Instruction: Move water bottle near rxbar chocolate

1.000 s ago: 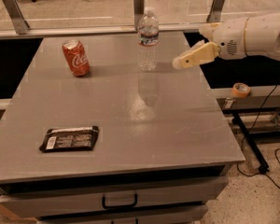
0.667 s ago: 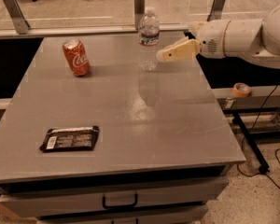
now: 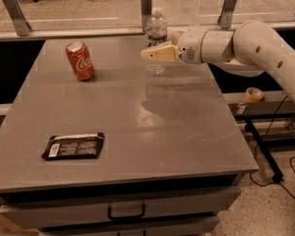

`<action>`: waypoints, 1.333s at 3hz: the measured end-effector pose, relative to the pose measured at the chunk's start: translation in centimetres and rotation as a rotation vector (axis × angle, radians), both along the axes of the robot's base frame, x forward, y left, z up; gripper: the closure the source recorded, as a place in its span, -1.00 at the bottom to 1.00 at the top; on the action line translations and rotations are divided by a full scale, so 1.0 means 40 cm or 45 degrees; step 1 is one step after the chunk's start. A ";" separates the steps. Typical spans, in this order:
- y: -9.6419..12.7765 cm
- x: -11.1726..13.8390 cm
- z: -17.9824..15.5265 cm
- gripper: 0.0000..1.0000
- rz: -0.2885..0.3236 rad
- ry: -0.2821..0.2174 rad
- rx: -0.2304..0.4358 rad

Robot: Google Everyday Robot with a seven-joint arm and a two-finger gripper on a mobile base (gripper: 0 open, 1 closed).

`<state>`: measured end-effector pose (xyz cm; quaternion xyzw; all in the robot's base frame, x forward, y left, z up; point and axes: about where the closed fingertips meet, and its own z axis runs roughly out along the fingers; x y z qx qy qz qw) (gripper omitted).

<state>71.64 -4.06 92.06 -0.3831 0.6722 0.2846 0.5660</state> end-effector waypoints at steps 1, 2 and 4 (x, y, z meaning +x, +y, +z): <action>0.059 0.018 -0.039 -0.04 0.053 0.026 0.020; 0.086 -0.010 0.013 0.42 0.149 -0.007 0.056; 0.167 -0.218 0.165 1.00 0.522 0.009 0.386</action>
Offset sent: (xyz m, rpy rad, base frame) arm -0.0328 0.0429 0.0375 0.0752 -0.0359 0.2620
